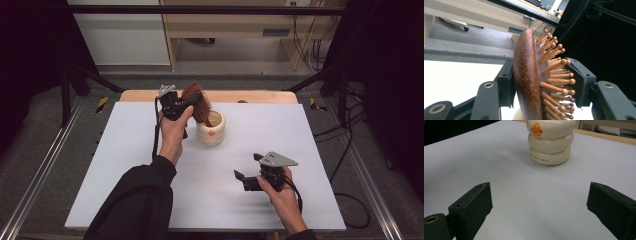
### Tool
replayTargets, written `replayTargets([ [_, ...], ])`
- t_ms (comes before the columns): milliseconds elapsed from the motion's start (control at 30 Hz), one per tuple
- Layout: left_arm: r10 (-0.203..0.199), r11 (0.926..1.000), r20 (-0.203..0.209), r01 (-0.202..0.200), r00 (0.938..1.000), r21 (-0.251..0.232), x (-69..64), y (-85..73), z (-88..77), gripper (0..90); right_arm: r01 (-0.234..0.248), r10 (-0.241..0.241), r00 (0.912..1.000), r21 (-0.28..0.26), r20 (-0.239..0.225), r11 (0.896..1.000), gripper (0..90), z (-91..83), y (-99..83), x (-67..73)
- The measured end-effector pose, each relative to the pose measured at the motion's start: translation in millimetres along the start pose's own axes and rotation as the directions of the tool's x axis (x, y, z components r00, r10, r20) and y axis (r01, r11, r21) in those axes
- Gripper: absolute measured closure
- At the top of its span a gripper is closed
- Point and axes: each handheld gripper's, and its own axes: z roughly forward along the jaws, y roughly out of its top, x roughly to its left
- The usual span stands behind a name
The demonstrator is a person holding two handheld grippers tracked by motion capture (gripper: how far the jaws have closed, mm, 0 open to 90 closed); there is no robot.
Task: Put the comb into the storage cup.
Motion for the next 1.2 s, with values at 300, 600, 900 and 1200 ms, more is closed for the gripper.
replayTargets([
  [300,0.002,1.0000,0.002,-0.002,1.0000,0.002,0.6,0.0,0.2,44.8,-0.001,0.001,1.0000,0.004,-0.003,1.000,6.6,0.2,-0.1,0.4],
  [600,0.005,1.0000,-0.005,-0.005,1.0000,0.005,1.5,0.1,0.1,43.5,0.005,-0.005,1.0000,0.012,-0.009,1.000,6.5,2.0,-0.6,2.2],
  [900,0.009,0.9999,-0.011,-0.009,0.9999,0.005,1.4,-0.3,0.6,42.5,0.006,-0.006,0.9999,0.013,-0.009,1.000,6.5,2.0,-0.7,2.3],
  [1200,0.006,1.0000,-0.018,-0.006,0.9998,0.003,2.5,0.3,-0.2,41.2,0.002,-0.002,1.0000,0.011,-0.007,1.000,6.5,1.2,-0.5,1.2],
])
